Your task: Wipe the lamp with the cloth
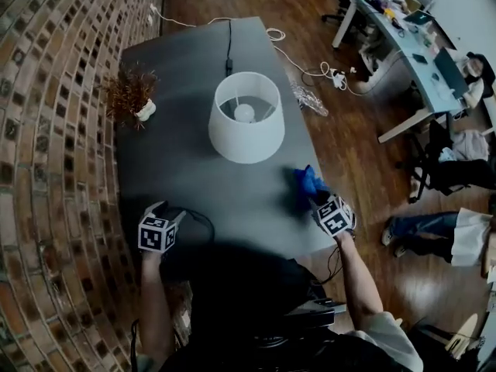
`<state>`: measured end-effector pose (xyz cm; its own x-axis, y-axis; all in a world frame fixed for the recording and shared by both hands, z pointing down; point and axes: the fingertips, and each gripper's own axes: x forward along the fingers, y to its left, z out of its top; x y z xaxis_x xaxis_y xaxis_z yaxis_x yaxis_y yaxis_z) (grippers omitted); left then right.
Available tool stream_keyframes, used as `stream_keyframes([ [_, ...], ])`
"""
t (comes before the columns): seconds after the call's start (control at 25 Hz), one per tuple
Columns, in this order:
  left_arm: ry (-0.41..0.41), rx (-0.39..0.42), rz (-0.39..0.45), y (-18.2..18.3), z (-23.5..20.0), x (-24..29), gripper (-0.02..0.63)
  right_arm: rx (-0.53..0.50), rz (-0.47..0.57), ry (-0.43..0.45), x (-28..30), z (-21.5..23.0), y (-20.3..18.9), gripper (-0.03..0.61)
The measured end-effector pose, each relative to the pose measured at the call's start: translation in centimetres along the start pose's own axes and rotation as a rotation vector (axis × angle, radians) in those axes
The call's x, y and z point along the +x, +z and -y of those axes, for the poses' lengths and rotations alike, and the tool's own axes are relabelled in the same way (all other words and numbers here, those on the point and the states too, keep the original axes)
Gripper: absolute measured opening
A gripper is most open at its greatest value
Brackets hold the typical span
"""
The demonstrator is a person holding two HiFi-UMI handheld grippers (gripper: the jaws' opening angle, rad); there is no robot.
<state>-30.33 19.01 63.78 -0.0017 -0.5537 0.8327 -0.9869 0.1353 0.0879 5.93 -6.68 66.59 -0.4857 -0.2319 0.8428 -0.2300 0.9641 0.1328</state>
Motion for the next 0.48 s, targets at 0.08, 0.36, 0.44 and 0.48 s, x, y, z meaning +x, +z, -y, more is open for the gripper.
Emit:
stream_keyframes([
  [0.08, 0.067, 0.079, -0.060, -2.3, 0.0, 3.6, 0.267, -0.147, -0.086, 0.000, 3.1, -2.7, -1.0, 0.086],
  [0.36, 0.341, 0.397, 0.005, 0.7, 1.4, 11.4, 0.137, -0.454, -0.193, -0.137, 5.2, -4.6, -2.2, 0.110],
  [0.44, 0.475, 0.532, -0.028, 0.6, 0.0, 12.3, 0.113, -0.386, -0.152, -0.121, 5.2, -5.1, -1.4, 0.115],
  [0.48, 0.537, 0.557, -0.037, 0.2, -1.1, 12.3, 0.052, -0.319, -0.117, -0.089, 5.3, -5.6, -0.7, 0.121],
])
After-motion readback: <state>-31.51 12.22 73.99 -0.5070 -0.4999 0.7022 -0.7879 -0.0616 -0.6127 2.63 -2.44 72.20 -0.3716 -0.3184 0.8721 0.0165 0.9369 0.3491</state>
